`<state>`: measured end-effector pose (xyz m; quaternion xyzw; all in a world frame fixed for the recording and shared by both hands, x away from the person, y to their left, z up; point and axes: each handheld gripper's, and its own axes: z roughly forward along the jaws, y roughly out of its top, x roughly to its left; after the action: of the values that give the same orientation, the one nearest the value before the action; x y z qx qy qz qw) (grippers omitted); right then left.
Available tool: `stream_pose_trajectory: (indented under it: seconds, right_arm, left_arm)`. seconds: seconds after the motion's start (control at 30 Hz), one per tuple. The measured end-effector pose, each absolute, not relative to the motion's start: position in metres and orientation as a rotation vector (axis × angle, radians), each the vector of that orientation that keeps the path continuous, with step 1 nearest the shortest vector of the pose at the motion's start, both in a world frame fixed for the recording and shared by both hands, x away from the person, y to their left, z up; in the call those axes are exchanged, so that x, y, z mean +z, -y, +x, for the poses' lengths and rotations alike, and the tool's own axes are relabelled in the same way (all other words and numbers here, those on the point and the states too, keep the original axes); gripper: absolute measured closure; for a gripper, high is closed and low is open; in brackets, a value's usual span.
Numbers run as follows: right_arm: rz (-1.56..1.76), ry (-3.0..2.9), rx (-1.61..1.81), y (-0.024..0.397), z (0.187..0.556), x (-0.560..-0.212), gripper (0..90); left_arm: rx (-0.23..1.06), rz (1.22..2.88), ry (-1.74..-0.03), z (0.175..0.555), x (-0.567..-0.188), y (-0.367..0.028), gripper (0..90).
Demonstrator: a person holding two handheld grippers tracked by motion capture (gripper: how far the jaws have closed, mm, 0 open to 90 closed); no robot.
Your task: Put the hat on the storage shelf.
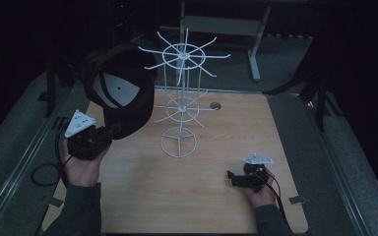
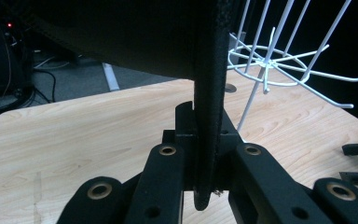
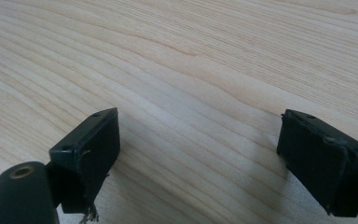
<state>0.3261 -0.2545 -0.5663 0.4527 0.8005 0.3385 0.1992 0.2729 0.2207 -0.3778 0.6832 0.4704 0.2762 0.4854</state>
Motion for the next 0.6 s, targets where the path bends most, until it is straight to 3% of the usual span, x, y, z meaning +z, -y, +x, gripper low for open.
stream_pose_trajectory:
  seconds: [0.6]
  right_arm:
    - [1.269,-2.24,0.945,0.2546,0.3261,-0.5661,13.0]
  left_arm:
    - [0.653,1.641,-1.184,0.2827,-0.3754,-0.2205,86.0]
